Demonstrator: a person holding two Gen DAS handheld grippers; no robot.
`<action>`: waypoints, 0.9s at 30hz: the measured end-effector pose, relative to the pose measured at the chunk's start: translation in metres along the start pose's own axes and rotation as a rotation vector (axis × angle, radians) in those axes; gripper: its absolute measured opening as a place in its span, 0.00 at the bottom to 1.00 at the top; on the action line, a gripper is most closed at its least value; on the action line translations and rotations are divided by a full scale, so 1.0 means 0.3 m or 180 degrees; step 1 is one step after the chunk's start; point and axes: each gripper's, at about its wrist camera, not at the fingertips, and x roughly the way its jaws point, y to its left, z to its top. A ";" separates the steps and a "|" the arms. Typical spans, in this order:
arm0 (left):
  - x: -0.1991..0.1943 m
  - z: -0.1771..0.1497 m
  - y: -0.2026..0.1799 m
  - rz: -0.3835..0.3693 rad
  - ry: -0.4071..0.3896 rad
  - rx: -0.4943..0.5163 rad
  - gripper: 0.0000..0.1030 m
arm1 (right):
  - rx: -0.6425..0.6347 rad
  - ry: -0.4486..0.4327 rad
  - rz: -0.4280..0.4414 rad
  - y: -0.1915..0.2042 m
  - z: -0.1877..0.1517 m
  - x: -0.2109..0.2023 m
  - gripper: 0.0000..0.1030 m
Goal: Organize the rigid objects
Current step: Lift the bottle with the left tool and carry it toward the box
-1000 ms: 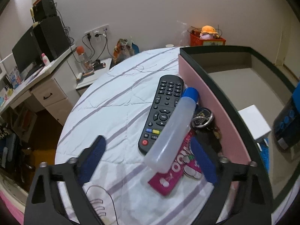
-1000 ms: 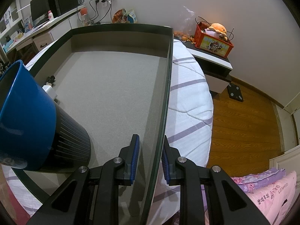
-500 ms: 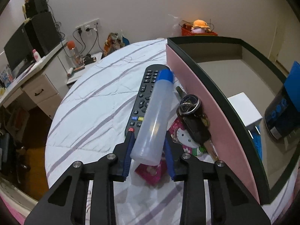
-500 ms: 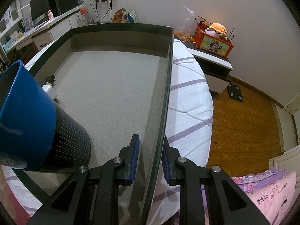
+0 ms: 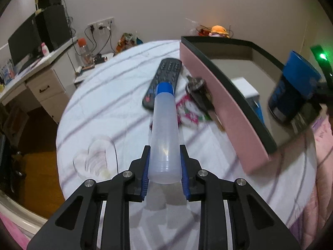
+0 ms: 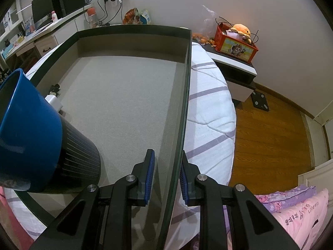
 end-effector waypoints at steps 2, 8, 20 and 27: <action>-0.010 -0.037 -0.001 -0.0034 0.0039 0.0003 0.25 | 0.0001 0.0003 -0.0012 0.002 0.001 0.000 0.23; 0.000 -0.055 0.001 -0.0078 0.0073 -0.0068 0.25 | 0.0009 0.0016 -0.0009 0.004 0.004 -0.001 0.23; 0.088 0.019 -0.012 -0.0070 0.0060 -0.0178 0.51 | 0.0025 0.0009 0.0016 -0.002 0.001 0.003 0.23; 0.051 0.019 -0.017 -0.0095 -0.0075 -0.0259 0.25 | 0.0025 -0.0004 0.0048 -0.016 -0.001 0.005 0.23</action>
